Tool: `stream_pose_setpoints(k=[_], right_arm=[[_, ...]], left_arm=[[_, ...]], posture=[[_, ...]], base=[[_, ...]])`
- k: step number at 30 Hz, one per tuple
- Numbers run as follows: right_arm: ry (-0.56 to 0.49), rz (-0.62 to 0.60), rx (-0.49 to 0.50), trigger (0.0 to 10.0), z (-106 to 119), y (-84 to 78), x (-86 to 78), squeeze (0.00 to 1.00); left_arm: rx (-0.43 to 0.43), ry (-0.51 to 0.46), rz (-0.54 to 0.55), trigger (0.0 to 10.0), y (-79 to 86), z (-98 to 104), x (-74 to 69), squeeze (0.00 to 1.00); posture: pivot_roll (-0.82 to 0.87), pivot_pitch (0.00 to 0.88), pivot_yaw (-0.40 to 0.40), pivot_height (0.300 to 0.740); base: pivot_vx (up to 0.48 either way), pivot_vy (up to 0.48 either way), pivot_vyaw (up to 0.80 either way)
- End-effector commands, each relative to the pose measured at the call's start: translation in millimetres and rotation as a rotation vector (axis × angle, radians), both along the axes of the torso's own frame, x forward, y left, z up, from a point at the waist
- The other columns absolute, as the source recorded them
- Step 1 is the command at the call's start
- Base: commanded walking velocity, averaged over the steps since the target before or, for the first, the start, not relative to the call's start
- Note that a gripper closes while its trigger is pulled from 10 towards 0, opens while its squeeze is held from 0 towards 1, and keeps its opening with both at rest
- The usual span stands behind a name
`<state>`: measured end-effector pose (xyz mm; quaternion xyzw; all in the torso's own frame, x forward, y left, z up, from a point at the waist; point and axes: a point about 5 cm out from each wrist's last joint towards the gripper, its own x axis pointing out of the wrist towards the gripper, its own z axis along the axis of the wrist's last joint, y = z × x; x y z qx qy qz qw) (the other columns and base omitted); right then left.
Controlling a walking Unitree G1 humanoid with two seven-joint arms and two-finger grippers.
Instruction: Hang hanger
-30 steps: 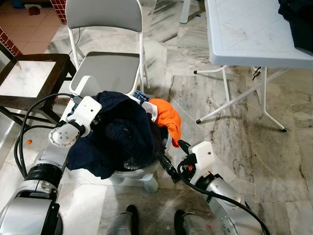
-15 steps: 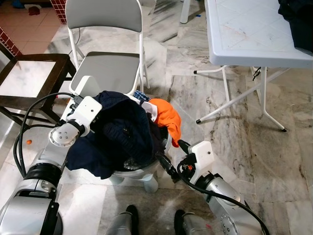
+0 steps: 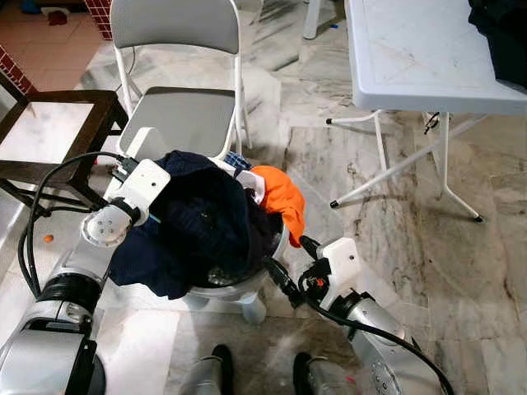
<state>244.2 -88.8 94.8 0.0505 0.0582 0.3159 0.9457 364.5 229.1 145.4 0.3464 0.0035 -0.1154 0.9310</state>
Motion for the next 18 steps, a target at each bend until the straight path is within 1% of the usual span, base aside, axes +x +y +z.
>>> stream_pose_setpoints(k=[1, 2, 3, 4, 5, 6, 7, 8, 9, 10, 11, 12, 13, 14, 15, 16, 18], right_arm=[[0.013, 0.006, -0.001, 10.0, -4, 1.6, -2.4, 0.0], [0.015, 0.006, 0.0, 10.0, -4, 1.9, -2.5, 0.0], [0.015, 0.006, 0.0, 10.0, -4, 1.9, -2.5, 0.0], [0.016, 0.005, 0.001, 10.0, -4, 2.2, -2.8, 0.0], [0.016, 0.005, 0.001, 10.0, -4, 2.2, -2.8, 0.0], [0.017, 0.006, 0.002, 10.0, -5, 2.5, -2.9, 0.0], [0.017, 0.007, 0.002, 10.0, -5, 2.9, -3.0, 0.0], [0.017, 0.008, 0.001, 10.0, -5, 3.1, -3.0, 0.0], [0.017, 0.008, 0.001, 10.0, -5, 3.1, -3.0, 0.0], [0.016, 0.012, -0.001, 10.0, -5, 3.3, -2.8, 0.0], [0.016, 0.012, -0.001, 10.0, -5, 3.3, -2.8, 0.0], [0.017, 0.016, -0.002, 10.0, -5, 3.4, -2.7, 0.0], [0.018, 0.019, -0.004, 10.0, -5, 3.4, -2.5, 0.0], [0.018, 0.024, -0.007, 10.0, -5, 3.7, -2.2, 0.0], [0.018, 0.024, -0.007, 10.0, -5, 3.7, -2.2, 0.0], [0.017, 0.027, -0.009, 10.0, -5, 4.2, -2.0, 0.0], [0.016, 0.028, -0.012, 10.0, -5, 4.3, -1.8, 0.0]], left_arm=[[0.06, -0.077, 0.027, 0.0, 7.6, 13, 0.0, 0.0], [0.088, -0.114, 0.043, 0.0, 7.6, 16, -0.6, 0.0], [0.088, -0.114, 0.043, 0.0, 7.6, 16, -0.6, 0.0], [0.108, -0.145, 0.055, 0.0, 6.5, 17, -2.1, 0.0], [0.108, -0.145, 0.055, 0.0, 6.5, 17, -2.1, 0.0], [0.122, -0.166, 0.067, 0.0, 4.8, 15, -4.0, 0.0], [0.134, -0.172, 0.066, 0.2, 1.5, 10, -6.5, 0.0], [0.151, -0.182, 0.059, 0.0, -1.8, 7, -8.5, 0.0], [0.151, -0.182, 0.059, 0.0, -1.8, 7, -8.5, 0.0], [0.191, -0.235, 0.042, 0.0, -9.9, 7, -11.7, 0.0], [0.191, -0.235, 0.042, 0.0, -9.9, 7, -11.7, 0.0], [0.199, -0.26, 0.038, 4.4, -14.2, 7, -12.8, 0.0], [0.2, -0.269, 0.035, 7.2, -17.6, 7, -13.8, 0.0], [0.208, -0.24, 0.037, 10.0, -21.4, -2, -14.9, 0.0], [0.208, -0.24, 0.037, 10.0, -21.4, -2, -14.9, 0.0], [0.218, -0.213, 0.055, 10.0, -21.7, -10, -16.2, 0.0], [0.21, -0.199, 0.059, 10.0, -21.7, -14, -17.4, 0.0]], posture=[[-0.04, 0.245, 0.049, 0.74], [-0.04, 0.245, 0.049, 0.74], [-0.04, 0.245, 0.049, 0.74], [-0.04, 0.247, 0.052, 0.74], [-0.04, 0.247, 0.052, 0.74], [-0.04, 0.247, 0.052, 0.74], [-0.04, 0.247, 0.049, 0.74], [-0.04, 0.247, 0.049, 0.74], [-0.04, 0.247, 0.049, 0.74], [-0.04, 0.247, 0.049, 0.74], [-0.04, 0.247, 0.049, 0.74], [-0.04, 0.247, 0.049, 0.74], [-0.04, 0.247, 0.049, 0.74], [-0.03, 0.245, 0.04, 0.74], [-0.03, 0.245, 0.04, 0.74], [-0.04, 0.244, 0.038, 0.74], [-0.04, 0.243, 0.037, 0.74]], base=[[0.0, 0.0, 0.0], [0.0, 0.0, 0.0], [0.0, 0.0, 0.0], [0.0, 0.0, 0.0], [0.0, 0.0, 0.0], [0.0, 0.0, 0.0], [0.0, 0.0, 0.0], [0.0, 0.0, 0.0], [0.0, 0.0, 0.0], [0.0, 0.0, 0.0], [0.0, 0.0, 0.0], [0.0, 0.0, 0.0], [0.0, 0.0, 0.0], [0.0, 0.0, 0.0], [0.0, 0.0, 0.0], [0.0, 0.0, 0.0], [0.0, 0.0, 0.0]])
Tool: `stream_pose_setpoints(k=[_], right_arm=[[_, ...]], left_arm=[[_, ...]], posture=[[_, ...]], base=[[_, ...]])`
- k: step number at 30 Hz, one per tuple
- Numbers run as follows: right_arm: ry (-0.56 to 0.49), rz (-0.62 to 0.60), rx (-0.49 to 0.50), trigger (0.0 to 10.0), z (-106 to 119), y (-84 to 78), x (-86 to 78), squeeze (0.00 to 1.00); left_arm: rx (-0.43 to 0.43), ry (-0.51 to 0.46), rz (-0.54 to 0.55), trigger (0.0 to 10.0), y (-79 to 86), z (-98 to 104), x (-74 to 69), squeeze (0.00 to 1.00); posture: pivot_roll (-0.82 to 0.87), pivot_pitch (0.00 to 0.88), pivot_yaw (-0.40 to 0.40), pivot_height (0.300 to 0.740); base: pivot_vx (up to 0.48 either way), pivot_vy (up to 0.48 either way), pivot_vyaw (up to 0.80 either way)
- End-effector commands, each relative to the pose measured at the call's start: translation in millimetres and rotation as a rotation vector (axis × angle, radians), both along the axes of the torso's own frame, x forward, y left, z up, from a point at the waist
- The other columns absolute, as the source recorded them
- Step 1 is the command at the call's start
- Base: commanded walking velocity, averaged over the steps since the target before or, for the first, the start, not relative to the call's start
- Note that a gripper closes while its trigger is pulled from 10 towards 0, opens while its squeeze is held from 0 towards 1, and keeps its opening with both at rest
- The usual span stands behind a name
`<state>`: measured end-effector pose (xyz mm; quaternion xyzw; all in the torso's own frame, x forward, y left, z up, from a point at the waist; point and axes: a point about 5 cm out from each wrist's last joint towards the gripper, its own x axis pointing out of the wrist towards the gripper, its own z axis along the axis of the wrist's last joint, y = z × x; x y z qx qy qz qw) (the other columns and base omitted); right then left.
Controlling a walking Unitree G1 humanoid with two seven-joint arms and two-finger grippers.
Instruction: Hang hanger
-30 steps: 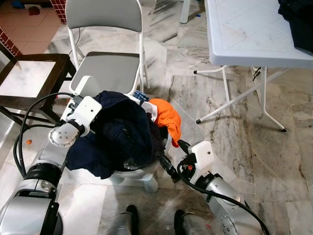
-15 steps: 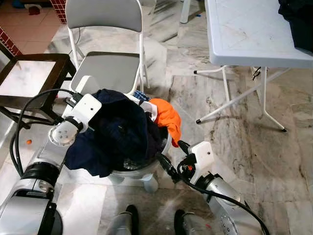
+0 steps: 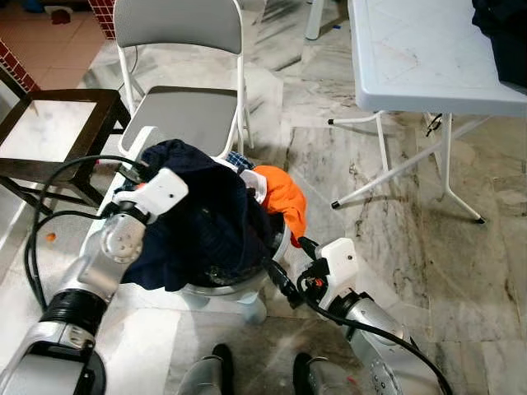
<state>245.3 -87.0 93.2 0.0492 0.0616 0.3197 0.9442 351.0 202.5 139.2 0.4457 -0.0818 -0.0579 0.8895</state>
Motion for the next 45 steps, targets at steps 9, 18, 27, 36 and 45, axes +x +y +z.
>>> stream_pose_setpoints(k=[9, 18, 27, 36, 45], right_arm=[[0.011, 0.022, -0.017, 10.0, -4, 0.7, -2.8, 0.0], [0.012, 0.024, -0.022, 10.0, -4, -0.7, -3.0, 0.0], [0.012, 0.031, -0.019, 10.0, -4, 0.0, -2.3, 0.0], [0.015, 0.03, -0.017, 10.0, -4, -0.2, -1.9, 0.0], [0.018, 0.024, -0.018, 10.0, -5, -1.1, -2.6, 0.0]], left_arm=[[0.065, -0.012, 0.083, 10.0, 9.5, -10, -8.6, 0.06], [0.108, -0.159, 0.041, 10.0, 3.0, 11, -16.4, 0.0], [0.126, -0.161, 0.006, 10.0, -9.4, 5, -25.0, 1.0], [0.064, 0.047, 0.017, 5.6, -5.0, -15, -16.6, 0.0], [0.041, 0.099, -0.009, 0.0, -3.9, -8, -5.6, 0.0]], posture=[[-0.04, 0.242, 0.032, 0.74], [-0.05, 0.242, 0.029, 0.74], [-0.04, 0.24, 0.027, 0.74], [-0.04, 0.242, 0.027, 0.74], [-0.05, 0.244, 0.029, 0.74]], base=[[0.0, 0.0, 0.0], [0.0, 0.0, 0.0], [0.0, 0.0, 0.0], [0.0, 0.0, 0.0], [0.0, 0.0, 0.0]])
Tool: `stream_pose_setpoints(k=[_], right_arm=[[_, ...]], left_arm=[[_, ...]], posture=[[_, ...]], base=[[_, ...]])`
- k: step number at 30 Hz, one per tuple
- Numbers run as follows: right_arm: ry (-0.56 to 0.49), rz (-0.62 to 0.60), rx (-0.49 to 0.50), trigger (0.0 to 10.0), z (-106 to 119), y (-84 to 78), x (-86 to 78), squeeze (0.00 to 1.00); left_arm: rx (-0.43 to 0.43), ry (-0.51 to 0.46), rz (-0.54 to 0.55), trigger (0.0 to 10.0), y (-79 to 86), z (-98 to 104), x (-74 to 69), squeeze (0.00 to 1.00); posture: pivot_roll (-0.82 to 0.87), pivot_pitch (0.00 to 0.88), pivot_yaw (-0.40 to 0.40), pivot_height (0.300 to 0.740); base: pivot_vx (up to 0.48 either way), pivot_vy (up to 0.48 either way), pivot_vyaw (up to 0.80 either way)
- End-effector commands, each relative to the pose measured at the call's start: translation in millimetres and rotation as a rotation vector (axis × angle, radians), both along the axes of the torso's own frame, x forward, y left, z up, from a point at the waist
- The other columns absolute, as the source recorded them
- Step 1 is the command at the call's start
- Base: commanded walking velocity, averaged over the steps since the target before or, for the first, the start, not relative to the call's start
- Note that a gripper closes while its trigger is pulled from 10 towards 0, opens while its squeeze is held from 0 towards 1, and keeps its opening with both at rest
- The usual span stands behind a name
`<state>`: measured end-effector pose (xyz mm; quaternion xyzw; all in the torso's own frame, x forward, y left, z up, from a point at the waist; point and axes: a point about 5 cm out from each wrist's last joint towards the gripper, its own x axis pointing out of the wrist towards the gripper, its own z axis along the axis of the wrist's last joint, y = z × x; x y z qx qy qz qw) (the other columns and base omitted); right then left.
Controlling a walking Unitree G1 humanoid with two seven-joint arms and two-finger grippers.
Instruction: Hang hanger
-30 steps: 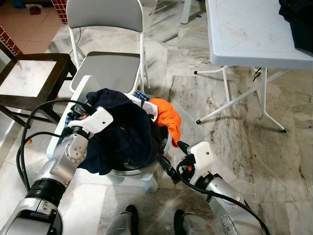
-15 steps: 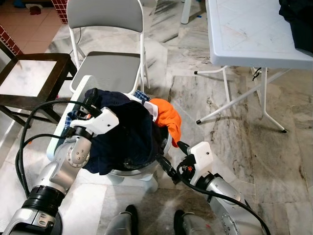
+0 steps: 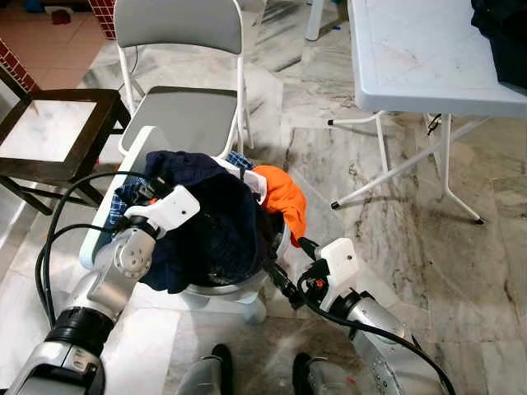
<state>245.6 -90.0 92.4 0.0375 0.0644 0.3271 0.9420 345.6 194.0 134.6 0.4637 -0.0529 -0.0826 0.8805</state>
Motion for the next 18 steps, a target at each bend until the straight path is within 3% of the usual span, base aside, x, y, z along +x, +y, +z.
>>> stream_pose_setpoints(k=[1, 18], right_arm=[[0.021, 0.007, 0.004, 10.0, -4, 1.9, -3.0, 0.0], [0.027, 0.004, 0.012, 10.0, -6, 2.7, -2.9, 0.0]], left_arm=[[-0.012, 0.031, 0.011, 0.0, 5.3, -2, 1.1, 0.0], [0.016, 0.087, 0.075, 0.0, 30.9, -4, 6.7, 0.0]], posture=[[-0.05, 0.244, 0.029, 0.74], [-0.05, 0.244, 0.036, 0.74]], base=[[0.0, 0.0, 0.0], [0.0, 0.0, 0.0]])
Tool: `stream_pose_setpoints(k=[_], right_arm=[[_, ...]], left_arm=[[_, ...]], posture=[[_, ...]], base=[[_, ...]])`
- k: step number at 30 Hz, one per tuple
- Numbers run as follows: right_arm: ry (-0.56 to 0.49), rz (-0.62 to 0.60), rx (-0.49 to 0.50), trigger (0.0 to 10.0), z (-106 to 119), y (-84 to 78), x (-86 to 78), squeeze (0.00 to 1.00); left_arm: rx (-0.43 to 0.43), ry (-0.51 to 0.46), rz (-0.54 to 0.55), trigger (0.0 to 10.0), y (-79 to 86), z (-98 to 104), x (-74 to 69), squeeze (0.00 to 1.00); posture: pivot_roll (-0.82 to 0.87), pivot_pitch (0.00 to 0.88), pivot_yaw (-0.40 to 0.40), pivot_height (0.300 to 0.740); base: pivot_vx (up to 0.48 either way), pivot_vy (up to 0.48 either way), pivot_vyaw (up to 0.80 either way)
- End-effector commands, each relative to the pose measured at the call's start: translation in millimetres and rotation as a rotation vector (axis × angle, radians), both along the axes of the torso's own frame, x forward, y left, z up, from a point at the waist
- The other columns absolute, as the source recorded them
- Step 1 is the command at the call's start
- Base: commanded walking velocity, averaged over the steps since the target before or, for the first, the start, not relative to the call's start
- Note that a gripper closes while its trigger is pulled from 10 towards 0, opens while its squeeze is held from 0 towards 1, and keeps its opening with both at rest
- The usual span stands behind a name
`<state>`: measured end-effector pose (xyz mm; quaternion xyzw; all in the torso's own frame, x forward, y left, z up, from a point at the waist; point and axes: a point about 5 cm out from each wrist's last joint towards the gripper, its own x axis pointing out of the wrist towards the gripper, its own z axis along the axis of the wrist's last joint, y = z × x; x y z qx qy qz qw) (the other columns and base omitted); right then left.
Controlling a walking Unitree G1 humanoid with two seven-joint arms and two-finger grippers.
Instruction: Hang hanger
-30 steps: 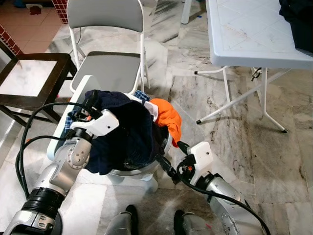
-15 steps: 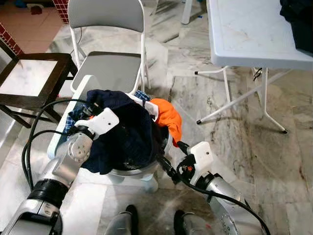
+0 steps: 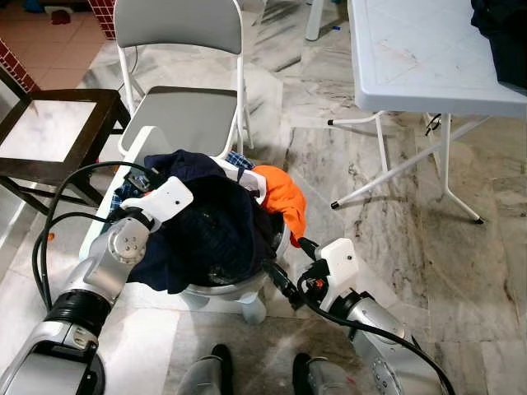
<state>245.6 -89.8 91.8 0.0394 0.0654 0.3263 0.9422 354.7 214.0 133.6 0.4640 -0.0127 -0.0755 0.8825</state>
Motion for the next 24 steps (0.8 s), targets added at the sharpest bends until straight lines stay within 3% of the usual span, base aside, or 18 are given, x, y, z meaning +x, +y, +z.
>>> stream_pose_setpoints(k=[1, 9, 15, 16, 19, 22, 23, 24], right_arm=[[0.024, 0.006, 0.009, 10.0, -5, 2.5, -2.9, 0.0], [0.028, 0.006, 0.013, 10.0, -6, 3.7, -2.8, 0.0], [0.026, 0.0, 0.009, 10.0, -6, 3.5, -2.5, 0.0], [0.026, -0.004, 0.009, 10.0, -6, 2.9, -2.2, 0.0], [0.025, -0.009, 0.008, 10.0, -6, 2.3, -1.9, 0.0], [0.01, -0.023, -0.005, 10.0, -6, 0.8, 0.9, 0.0], [0.01, -0.023, -0.005, 10.0, -6, 0.8, 0.9, 0.0], [0.0, -0.037, -0.011, 10.0, -5, -0.4, 2.8, 0.0]], left_arm=[[0.015, 0.024, 0.026, 0.0, 11.8, -3, -2.4, 0.0], [0.019, 0.031, 0.033, 0.0, 15.3, -2, -1.2, 0.0], [-0.084, 0.125, 0.029, 0.0, 15.4, -3, 1.2, 0.0], [-0.176, 0.164, 0.032, 0.0, 14.3, 1, 4.6, 0.0], [-0.242, 0.187, 0.011, 0.0, 11.3, 9, 8.6, 0.0], [-0.51, 0.22, -0.023, 0.0, 1.9, 29, 16.8, 0.0], [-0.51, 0.22, -0.023, 0.0, 1.9, 29, 16.8, 0.0], [-0.6, 0.219, -0.059, 0.0, -3.6, 38, 18.8, 0.0]], posture=[[-0.04, 0.245, 0.034, 0.74], [-0.04, 0.245, 0.036, 0.74], [-0.04, 0.245, 0.035, 0.74], [-0.04, 0.243, 0.034, 0.74], [-0.04, 0.243, 0.034, 0.74], [-0.04, 0.24, 0.03, 0.74], [-0.04, 0.24, 0.03, 0.74], [-0.04, 0.238, 0.029, 0.74]], base=[[0.0, 0.0, 0.0], [0.0, 0.0, 0.0], [0.0, 0.0, 0.0], [0.0, 0.0, 0.0], [0.0, 0.0, 0.0], [0.0, 0.0, 0.0], [0.0, 0.0, 0.0], [0.0, 0.0, 0.0]])
